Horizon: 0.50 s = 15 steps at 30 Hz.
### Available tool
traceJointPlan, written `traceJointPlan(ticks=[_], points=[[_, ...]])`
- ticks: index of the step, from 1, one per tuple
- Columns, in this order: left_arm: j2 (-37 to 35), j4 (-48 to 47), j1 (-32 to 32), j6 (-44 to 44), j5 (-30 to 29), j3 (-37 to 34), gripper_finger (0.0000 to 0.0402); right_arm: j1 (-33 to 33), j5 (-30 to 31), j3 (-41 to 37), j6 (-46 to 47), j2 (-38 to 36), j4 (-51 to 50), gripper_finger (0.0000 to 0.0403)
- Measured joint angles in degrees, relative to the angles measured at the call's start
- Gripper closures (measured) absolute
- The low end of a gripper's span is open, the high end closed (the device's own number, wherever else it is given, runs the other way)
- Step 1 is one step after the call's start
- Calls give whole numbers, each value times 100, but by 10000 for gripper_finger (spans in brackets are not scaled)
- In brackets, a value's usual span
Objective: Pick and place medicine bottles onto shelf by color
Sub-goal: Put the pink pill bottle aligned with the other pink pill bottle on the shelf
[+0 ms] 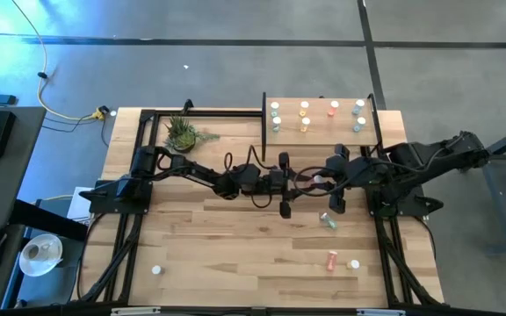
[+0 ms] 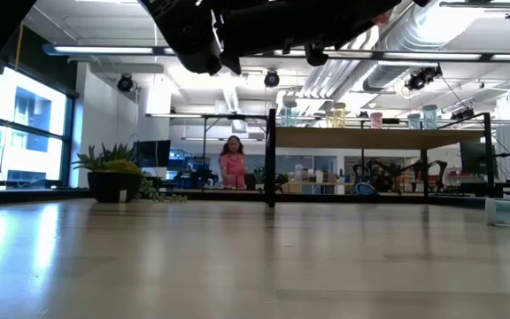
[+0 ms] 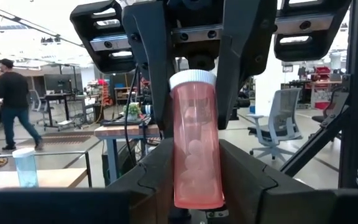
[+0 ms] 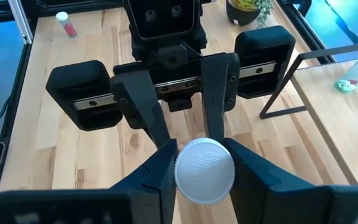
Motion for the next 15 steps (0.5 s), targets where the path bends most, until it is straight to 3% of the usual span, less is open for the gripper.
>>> traceJointPlan(ticks=[10,15], points=[[-15,-645,26,2,-165,2,191,-45,391,0,208,0,-207,301],[-368,-1613,203,142,-195,-2,165,-355,479,0,206,0,-346,301]])
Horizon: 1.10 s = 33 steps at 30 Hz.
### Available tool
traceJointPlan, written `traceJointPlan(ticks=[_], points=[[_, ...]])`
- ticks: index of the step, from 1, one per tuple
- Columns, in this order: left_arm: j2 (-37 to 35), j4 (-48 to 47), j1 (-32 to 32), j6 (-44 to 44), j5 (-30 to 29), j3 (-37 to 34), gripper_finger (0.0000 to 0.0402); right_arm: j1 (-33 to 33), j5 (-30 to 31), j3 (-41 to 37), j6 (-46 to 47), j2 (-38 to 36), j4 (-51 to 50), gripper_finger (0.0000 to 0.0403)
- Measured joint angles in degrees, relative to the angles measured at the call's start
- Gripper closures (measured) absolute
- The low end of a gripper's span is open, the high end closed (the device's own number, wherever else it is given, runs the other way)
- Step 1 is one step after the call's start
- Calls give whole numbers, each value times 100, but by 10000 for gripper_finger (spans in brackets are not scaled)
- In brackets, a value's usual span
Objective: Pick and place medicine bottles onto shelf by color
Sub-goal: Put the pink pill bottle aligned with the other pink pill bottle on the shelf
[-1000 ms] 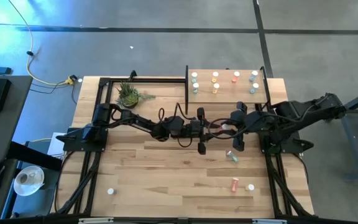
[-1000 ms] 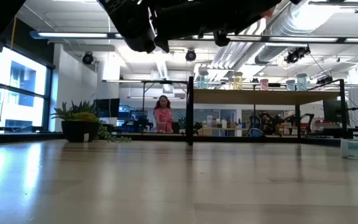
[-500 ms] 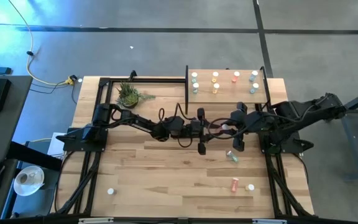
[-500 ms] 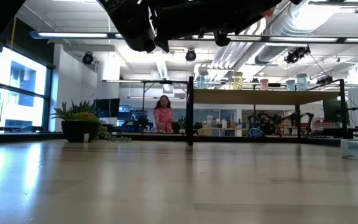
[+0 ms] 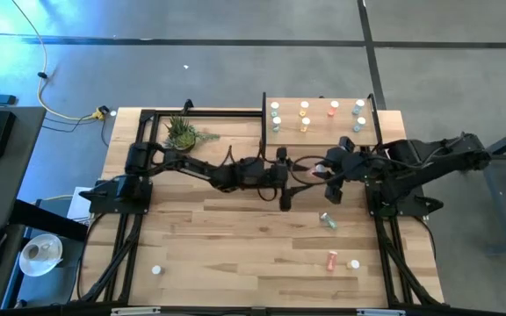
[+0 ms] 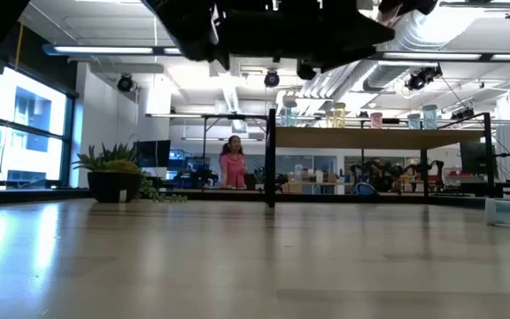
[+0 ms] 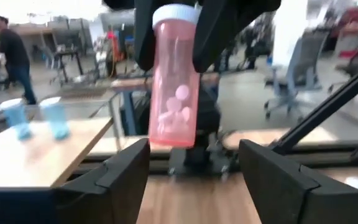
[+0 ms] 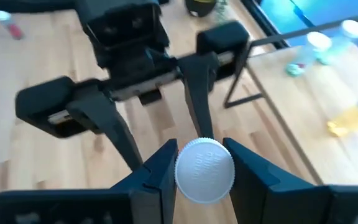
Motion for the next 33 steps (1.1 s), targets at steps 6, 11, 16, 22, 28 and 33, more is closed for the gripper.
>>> traceJointPlan(ticks=[6,11,16,22,28,33], points=[[-530,-1212,250,104,0,2,163,-541,262,0,-85,0,-113,301],[-883,-1990,438,519,21,0,163,-1101,290,0,-174,-1,-115,301],[-1115,-2257,621,1004,33,0,163,-1701,414,0,-378,-2,-115,301],[-1233,-2293,1097,970,1107,-1,163,-2483,590,0,-560,-45,-113,302],[-1239,-2331,1644,409,2062,-62,163,-3117,582,0,-670,-149,-115,302],[-1240,-2245,1834,80,2176,-322,163,-3672,227,0,-817,-203,-116,302]])
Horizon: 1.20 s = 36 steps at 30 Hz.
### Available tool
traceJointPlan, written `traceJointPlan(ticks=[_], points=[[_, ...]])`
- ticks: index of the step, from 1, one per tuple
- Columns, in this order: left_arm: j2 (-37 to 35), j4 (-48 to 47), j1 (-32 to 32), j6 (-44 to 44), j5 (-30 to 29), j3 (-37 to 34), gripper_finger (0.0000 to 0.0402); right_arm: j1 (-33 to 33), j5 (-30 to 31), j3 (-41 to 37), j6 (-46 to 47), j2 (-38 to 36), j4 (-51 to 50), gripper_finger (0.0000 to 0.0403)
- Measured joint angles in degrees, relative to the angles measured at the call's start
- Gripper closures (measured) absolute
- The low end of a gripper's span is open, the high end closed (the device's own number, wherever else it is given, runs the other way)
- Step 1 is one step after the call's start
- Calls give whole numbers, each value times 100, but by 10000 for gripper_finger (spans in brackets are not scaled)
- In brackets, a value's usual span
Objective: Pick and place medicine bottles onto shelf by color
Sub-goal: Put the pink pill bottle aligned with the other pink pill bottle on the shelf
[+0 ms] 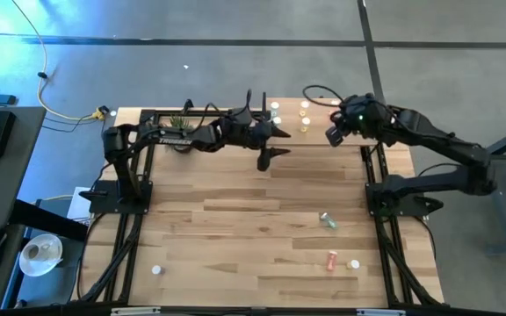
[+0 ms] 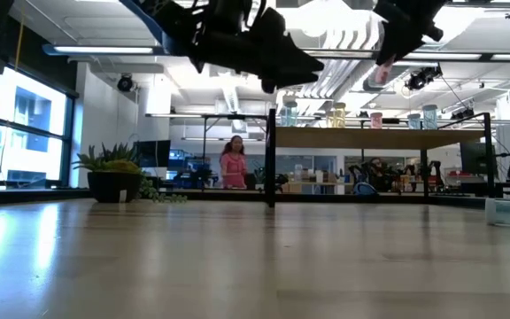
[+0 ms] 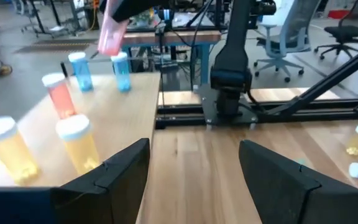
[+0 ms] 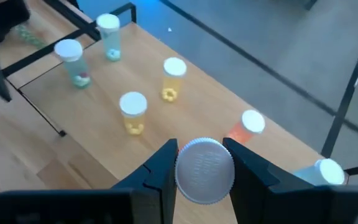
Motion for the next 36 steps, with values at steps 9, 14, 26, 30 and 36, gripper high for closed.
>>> traceJointPlan(ticks=[9,14,26,30,36], points=[[0,130,-131,-171,-45,-220,163,-1109,-1226,0,-249,-2,-314,302],[0,278,-211,-77,-44,-220,163,-1551,-1505,0,-302,127,-499,302],[2,169,-373,-77,-47,-220,163,-1886,-1829,0,-357,943,-500,302],[2,164,-443,-75,-47,-220,163,-1951,-1853,0,-398,1177,-508,302],[3,72,-447,-79,-48,-220,163,-1959,-1890,0,-400,1391,-506,302]])
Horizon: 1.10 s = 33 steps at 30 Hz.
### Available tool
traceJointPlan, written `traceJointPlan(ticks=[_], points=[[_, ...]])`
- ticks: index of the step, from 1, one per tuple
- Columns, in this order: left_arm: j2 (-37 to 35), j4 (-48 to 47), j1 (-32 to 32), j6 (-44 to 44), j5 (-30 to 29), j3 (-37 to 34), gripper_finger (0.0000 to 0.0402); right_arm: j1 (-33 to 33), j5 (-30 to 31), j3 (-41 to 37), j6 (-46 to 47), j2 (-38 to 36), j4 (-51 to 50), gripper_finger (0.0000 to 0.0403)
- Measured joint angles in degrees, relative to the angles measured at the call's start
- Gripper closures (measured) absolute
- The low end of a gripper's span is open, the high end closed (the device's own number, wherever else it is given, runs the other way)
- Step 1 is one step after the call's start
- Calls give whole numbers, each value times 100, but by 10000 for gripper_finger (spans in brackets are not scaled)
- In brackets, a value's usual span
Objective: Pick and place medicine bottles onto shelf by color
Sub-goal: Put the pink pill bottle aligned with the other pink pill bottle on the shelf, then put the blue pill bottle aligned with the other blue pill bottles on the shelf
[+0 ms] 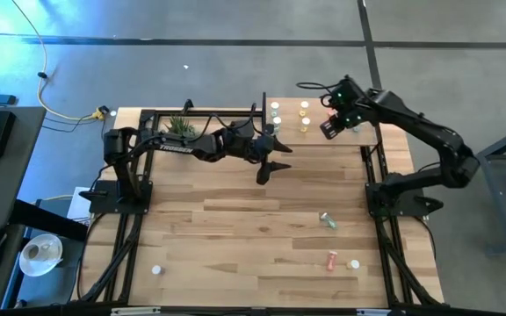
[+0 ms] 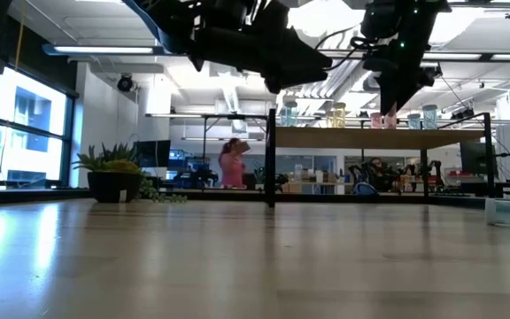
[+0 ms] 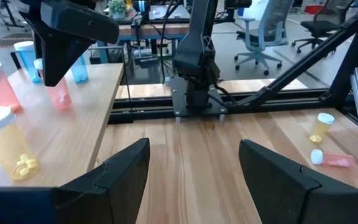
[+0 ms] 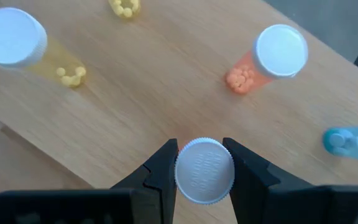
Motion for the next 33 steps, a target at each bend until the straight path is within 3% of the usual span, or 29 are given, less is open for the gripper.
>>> traceJointPlan(ticks=[13,25,33], points=[[3,-31,-17,-13,0,0,163,-1,7,0,-4,126,38,301],[4,-162,-17,0,-2,0,163,-1,129,0,-3,135,34,248],[5,-279,-20,27,-256,0,163,-1,127,374,-8,135,-188,243]])
